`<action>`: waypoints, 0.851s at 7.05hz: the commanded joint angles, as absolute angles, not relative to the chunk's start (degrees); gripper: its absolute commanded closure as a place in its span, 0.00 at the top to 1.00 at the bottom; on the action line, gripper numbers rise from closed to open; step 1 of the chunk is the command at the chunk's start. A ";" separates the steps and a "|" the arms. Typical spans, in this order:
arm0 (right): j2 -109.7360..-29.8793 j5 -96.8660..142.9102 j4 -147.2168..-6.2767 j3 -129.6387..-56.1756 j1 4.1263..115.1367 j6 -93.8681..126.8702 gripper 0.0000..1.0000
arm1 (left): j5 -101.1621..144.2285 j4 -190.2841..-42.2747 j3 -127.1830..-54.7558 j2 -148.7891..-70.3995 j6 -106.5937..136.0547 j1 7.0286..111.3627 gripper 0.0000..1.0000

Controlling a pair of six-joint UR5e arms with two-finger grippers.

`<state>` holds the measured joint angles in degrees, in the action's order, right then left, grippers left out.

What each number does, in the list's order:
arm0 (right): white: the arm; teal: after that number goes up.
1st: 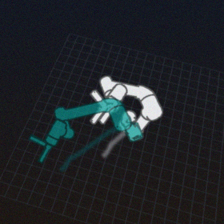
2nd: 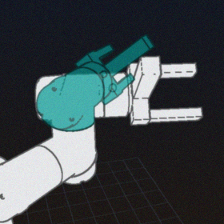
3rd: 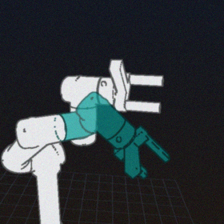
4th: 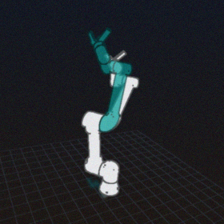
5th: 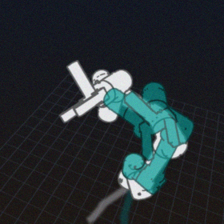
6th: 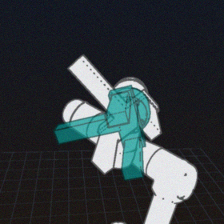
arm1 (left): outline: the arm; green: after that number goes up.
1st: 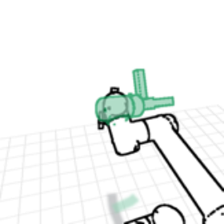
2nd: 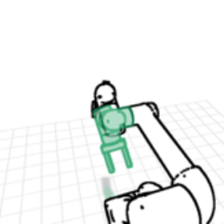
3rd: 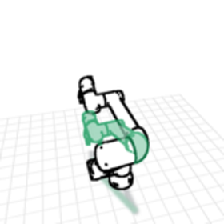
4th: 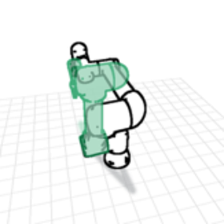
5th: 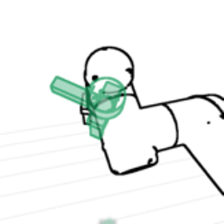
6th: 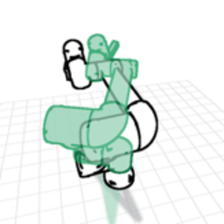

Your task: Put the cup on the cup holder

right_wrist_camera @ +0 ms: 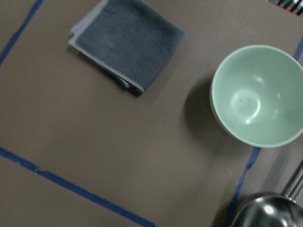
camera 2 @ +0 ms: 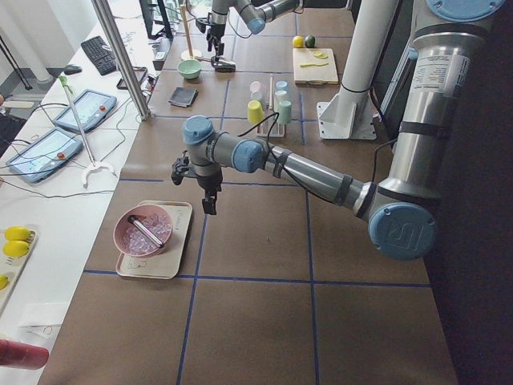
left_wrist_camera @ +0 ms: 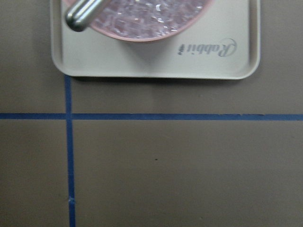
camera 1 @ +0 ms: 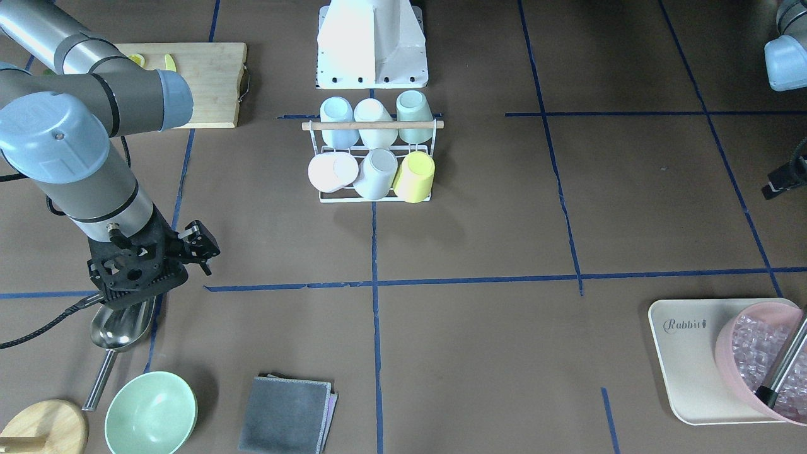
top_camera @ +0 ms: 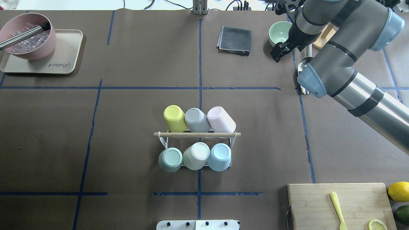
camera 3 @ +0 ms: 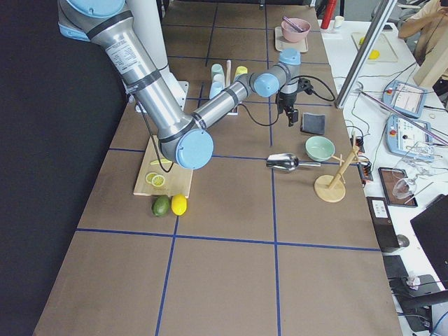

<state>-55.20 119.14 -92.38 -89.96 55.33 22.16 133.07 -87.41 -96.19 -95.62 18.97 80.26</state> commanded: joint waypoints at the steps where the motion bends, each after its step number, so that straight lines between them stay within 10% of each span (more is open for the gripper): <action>1: -57.20 124.26 -101.04 -90.87 59.48 14.99 1.00 | 133.33 -91.82 -95.10 -89.07 18.90 85.32 1.00; 6: -77.29 136.81 -101.53 -91.84 78.89 12.92 1.00 | 136.73 -96.60 -95.01 -86.13 10.71 86.48 1.00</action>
<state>-70.45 132.50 -102.70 -91.54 74.22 13.13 134.82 -96.97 -95.01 -86.16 16.41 86.43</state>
